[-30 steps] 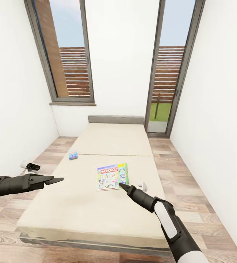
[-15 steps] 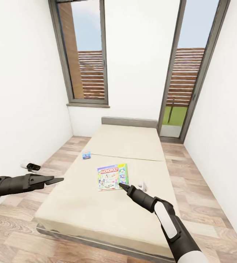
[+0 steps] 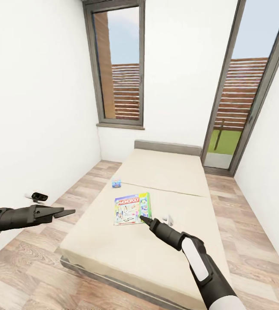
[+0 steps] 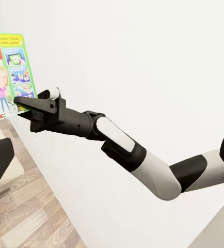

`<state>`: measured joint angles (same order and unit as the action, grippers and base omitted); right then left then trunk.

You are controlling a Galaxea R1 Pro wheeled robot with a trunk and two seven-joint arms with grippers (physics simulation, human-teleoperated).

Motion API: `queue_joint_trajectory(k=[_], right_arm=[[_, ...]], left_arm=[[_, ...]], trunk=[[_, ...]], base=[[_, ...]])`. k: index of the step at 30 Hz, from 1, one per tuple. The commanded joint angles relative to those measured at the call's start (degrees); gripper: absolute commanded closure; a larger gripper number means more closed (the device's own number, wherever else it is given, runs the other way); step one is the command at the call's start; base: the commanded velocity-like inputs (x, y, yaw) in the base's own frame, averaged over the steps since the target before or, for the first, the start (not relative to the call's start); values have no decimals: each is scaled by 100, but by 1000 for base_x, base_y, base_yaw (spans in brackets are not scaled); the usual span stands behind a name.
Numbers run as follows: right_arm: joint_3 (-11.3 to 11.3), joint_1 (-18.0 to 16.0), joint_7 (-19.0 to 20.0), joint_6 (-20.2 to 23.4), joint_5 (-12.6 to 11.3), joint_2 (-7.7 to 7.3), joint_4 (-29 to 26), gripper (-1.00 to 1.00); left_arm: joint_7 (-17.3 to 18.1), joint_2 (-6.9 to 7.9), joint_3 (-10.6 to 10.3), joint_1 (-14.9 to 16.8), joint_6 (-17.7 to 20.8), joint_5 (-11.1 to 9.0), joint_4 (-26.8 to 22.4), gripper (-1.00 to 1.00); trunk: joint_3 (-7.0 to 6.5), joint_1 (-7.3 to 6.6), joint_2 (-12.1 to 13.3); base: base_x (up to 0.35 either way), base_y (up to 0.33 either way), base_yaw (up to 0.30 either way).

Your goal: Put all the toys in the child's room - the three board games (two on the bed and one on the table), the two jigsaw puzzles on the table, and the tennis ball on the table - inside the toy box on the table in the child's room.

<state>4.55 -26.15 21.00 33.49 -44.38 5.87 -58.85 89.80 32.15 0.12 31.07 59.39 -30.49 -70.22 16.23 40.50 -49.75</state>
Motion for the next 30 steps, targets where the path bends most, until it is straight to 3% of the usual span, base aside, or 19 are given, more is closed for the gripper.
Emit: queue_joint_trajectory(k=[1,30], right_arm=[[-6,-4,0,34,-38,2,-4,100],[-6,-4,-8,34,-36,2,-4,100]], left_arm=[[20,2,-3,4,61,0,-1,-100],[20,-31,-21,4,56,8,-1,-100]], trunk=[[-16,-22,36],[-695,-659,1199]], base=[[0,0,242],[0,0,242]])
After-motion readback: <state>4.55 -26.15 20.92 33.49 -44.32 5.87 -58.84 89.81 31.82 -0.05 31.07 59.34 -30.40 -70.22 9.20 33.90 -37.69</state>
